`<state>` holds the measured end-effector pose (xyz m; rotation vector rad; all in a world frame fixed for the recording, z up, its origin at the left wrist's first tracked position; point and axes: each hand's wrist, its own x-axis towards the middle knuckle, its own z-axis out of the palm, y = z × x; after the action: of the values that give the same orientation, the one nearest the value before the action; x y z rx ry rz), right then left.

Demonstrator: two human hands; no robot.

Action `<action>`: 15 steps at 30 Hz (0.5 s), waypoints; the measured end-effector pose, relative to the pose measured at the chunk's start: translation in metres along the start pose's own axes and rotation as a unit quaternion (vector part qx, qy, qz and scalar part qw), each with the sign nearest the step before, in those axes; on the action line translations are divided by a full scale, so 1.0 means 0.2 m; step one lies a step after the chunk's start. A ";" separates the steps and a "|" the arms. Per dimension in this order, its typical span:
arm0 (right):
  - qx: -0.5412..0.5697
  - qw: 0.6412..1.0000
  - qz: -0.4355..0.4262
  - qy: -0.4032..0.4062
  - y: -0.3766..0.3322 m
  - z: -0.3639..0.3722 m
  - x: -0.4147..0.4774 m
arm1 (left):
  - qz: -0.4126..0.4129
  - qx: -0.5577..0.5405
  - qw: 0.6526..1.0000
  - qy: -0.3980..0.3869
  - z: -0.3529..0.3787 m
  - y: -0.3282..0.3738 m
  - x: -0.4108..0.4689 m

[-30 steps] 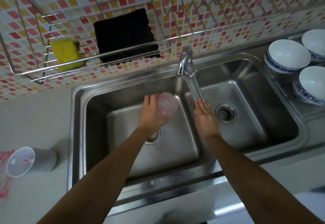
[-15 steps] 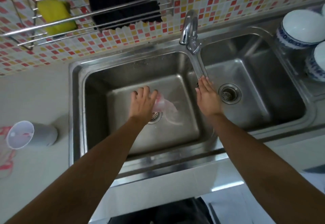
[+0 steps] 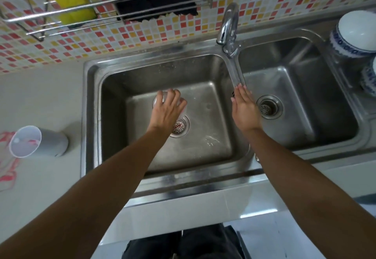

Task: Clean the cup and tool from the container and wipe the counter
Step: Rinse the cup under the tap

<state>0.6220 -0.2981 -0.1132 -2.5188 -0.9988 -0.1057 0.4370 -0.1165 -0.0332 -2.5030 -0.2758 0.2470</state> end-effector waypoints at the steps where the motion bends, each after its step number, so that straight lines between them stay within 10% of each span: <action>1: -0.002 1.000 0.000 -0.003 0.00 0.00 0.00 | -0.008 -0.008 1.000 -0.011 0.01 0.00 -0.01; 15: 0.159 0.984 -0.074 0.038 -0.50 -0.18 -0.21 | -0.279 -0.286 0.915 -0.056 -0.01 -0.19 -0.42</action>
<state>0.5272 -0.2756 -0.0548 -2.1370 -1.0791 -0.0792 0.3518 -0.1076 0.0006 -2.8290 -1.2434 0.0741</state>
